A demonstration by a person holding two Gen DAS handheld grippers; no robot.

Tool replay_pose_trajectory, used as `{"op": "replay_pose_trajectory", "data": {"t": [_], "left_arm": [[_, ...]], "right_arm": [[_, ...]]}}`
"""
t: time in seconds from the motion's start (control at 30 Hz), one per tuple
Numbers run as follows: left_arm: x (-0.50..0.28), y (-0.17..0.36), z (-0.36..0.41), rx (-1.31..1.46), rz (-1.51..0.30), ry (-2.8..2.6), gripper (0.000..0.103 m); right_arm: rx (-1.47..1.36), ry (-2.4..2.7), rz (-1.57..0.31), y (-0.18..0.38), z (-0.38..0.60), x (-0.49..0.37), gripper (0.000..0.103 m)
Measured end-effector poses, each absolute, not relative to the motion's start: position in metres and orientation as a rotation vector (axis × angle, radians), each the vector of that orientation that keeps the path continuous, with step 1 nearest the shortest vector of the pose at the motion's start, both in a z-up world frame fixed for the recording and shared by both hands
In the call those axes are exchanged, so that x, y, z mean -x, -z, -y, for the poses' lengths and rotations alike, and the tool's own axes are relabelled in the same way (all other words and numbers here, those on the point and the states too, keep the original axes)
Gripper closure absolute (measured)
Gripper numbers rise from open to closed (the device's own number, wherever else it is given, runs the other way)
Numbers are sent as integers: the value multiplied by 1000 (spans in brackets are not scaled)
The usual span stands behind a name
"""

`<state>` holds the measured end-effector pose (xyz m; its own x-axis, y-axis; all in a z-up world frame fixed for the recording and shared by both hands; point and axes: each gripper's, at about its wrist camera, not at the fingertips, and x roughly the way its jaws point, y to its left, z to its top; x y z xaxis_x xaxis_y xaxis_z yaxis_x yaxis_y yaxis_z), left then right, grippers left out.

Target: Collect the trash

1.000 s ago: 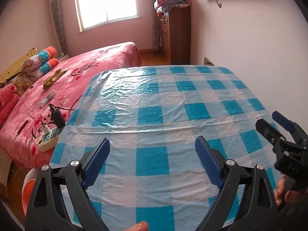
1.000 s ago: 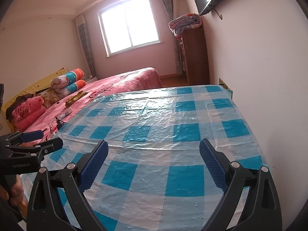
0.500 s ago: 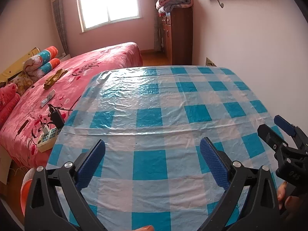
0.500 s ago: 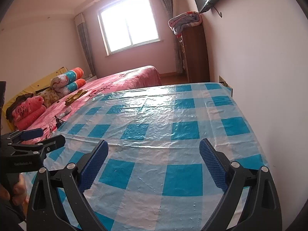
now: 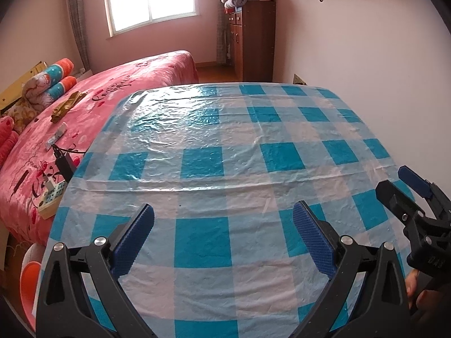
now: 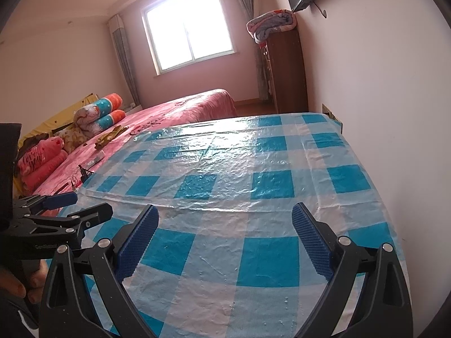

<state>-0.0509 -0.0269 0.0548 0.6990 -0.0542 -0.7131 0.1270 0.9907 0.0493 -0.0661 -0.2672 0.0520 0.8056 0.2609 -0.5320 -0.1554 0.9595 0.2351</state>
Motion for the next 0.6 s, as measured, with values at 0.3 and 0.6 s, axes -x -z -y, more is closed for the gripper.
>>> {"op": "replay_pose_trajectory", "data": {"t": [0.3, 0.6], "left_arm": [[24, -31, 30, -124, -898, 106, 4], [-5, -4, 23, -93, -989, 74, 4]], "right_arm": [[-191, -201, -694, -41, 266, 50, 9], [-160, -137, -904, -14, 256, 23, 8]]}}
